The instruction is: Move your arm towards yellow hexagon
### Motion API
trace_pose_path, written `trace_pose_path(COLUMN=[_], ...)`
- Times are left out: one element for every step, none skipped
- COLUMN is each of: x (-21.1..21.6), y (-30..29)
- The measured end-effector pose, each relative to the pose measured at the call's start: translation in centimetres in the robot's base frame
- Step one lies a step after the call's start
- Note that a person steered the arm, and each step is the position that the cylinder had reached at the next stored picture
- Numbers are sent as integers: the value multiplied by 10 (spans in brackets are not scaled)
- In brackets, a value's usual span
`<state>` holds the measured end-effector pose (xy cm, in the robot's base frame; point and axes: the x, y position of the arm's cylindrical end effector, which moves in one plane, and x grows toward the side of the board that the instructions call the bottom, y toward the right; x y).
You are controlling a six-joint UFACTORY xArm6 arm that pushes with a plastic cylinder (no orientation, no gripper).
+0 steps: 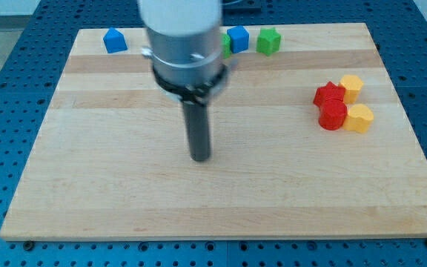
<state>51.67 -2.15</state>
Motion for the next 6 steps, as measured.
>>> trace_pose_path(x=[1,1,1,1,0,-11], y=[29,114,186,198,224,262])
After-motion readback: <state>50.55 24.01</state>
